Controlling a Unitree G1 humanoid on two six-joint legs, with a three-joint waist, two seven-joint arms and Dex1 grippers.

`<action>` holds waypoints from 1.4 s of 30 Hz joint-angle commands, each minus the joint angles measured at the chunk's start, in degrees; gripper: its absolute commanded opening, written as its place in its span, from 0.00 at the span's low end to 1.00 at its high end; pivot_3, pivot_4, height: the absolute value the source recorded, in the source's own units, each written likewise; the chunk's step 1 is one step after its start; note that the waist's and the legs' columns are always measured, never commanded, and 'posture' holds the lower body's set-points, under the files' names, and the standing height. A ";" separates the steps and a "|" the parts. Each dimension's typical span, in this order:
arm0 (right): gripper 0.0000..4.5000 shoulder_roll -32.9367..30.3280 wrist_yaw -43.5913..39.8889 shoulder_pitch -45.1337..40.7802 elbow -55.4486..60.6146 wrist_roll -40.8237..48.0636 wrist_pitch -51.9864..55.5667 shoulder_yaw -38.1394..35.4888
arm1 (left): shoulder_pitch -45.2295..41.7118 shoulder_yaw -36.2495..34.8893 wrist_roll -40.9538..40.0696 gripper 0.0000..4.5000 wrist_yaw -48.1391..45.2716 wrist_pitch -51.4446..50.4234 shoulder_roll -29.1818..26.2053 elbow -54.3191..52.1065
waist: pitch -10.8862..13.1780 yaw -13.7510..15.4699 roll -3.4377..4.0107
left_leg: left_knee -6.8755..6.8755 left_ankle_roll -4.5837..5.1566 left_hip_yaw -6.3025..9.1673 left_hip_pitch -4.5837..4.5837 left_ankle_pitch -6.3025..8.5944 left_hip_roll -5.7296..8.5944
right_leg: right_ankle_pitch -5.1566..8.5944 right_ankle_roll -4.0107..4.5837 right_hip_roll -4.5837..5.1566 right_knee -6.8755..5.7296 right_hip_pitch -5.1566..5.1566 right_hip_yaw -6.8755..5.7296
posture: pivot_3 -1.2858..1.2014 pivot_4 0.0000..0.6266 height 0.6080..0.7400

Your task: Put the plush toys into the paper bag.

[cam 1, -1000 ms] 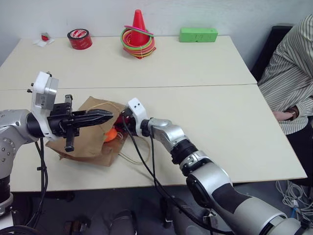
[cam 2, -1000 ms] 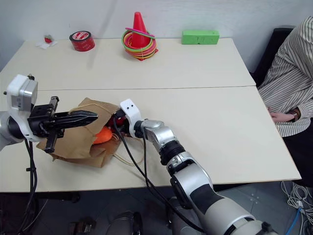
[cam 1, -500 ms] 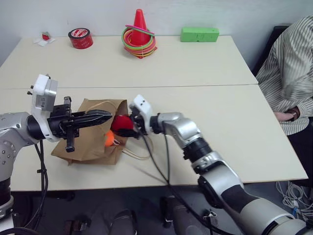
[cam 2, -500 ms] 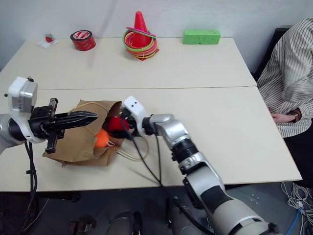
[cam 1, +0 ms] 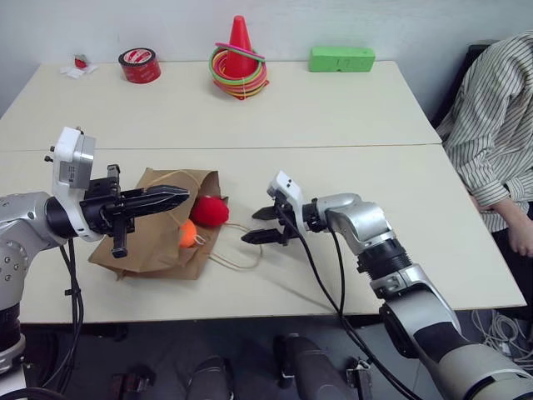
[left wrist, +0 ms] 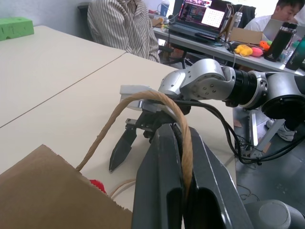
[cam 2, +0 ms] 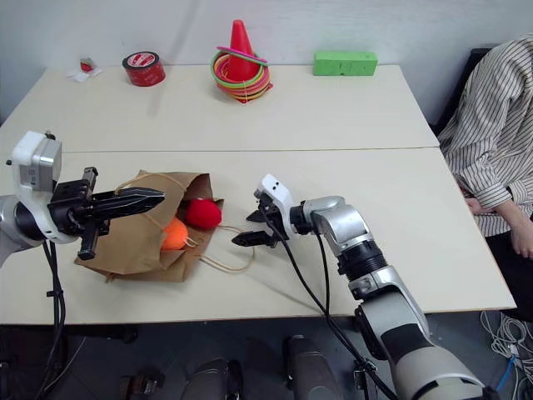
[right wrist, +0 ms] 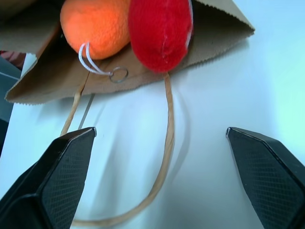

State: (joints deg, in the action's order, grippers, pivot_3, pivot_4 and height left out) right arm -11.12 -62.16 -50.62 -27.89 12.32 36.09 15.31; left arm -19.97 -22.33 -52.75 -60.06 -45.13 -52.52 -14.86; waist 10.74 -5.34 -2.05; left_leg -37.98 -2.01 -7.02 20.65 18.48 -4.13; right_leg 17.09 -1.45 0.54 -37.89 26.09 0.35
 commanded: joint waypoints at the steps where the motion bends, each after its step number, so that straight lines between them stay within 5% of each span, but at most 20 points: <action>1: 1.00 2.78 -0.24 -1.49 -5.41 -1.13 -0.36 1.74 | -0.80 -0.86 -0.73 0.00 -0.37 1.01 0.08 0.09 | 0.00 -0.25 0.00 | -0.01 0.00 0.00 -0.02 0.00 0.00 | 0.00 0.00 0.00 -0.02 -0.02 0.01 | 0.52 0.24 1.00; 6: 0.80 4.37 -3.28 -3.77 -8.60 -2.96 2.40 5.21 | -0.79 -0.77 -0.59 0.00 -0.41 1.22 0.05 0.21 | 0.00 -0.61 0.00 | -0.01 -0.01 0.01 -0.17 0.00 0.00 | 0.01 0.01 0.01 -0.05 -0.14 0.00 | 0.52 0.24 1.00; 16: 0.02 3.94 -7.76 -4.34 -7.84 -1.95 7.65 5.36 | 0.02 -1.24 -0.47 0.00 0.30 1.88 0.71 -0.51 | -0.03 -0.88 -0.04 | 0.02 -0.01 0.01 -0.16 0.00 -0.01 | 0.01 0.02 0.03 0.00 -0.16 -0.01 | 0.52 0.24 1.00; 21: 0.01 -1.93 -10.89 -1.37 5.13 6.98 21.50 -0.62 | 0.68 -2.04 -0.94 0.00 1.18 2.14 1.38 -1.24 | -0.01 -0.04 -0.01 | 0.02 0.00 0.07 -0.14 0.01 0.00 | 0.01 0.02 0.05 0.03 -0.19 -0.04 | 0.52 0.24 1.00; 25: 0.01 -11.93 -12.91 1.29 21.44 21.90 40.22 -12.63 | -0.15 -3.36 -0.11 0.00 2.88 4.39 2.97 0.11 | 0.02 1.22 0.04 | -0.06 0.09 0.13 0.19 0.06 0.03 | -0.01 -0.02 0.14 0.12 0.01 -0.11 | 0.52 0.24 1.00; 29: 0.01 -17.43 -9.70 -1.68 25.77 29.16 50.12 -21.05 | -2.72 -3.30 1.55 0.00 5.92 7.89 5.86 2.46 | 0.02 1.85 0.04 | -0.22 0.18 0.10 0.56 0.04 0.14 | -0.08 -0.13 0.19 0.05 0.40 -0.06 | 0.52 0.24 1.00; 36: 0.01 -21.14 -3.46 -9.43 21.93 32.71 55.28 -26.72 | -5.17 -0.34 6.04 0.00 9.09 13.31 10.62 4.94 | 0.03 1.87 0.06 | -0.12 0.19 0.10 0.55 -0.03 0.11 | -0.13 -0.05 0.05 0.04 0.42 -0.02 | 0.52 0.24 1.00; 42: 0.01 -19.66 2.73 -7.17 20.13 31.92 49.17 -27.61 | -5.23 3.10 9.40 0.00 11.72 16.75 14.90 4.06 | 0.02 2.10 0.04 | -0.14 0.22 0.06 0.64 -0.02 0.14 | -0.18 -0.14 0.12 0.17 0.42 -0.01 | 0.52 0.24 1.00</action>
State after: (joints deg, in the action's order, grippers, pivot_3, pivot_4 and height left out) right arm -30.89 -60.47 -58.35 -8.40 43.76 87.07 -10.34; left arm -24.52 -19.17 -44.08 -48.69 -29.77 -37.39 -8.95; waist 10.77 -3.23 -2.01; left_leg -38.12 -1.78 -6.96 21.30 18.46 -3.99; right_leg 16.90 -1.61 0.66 -37.71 26.51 0.34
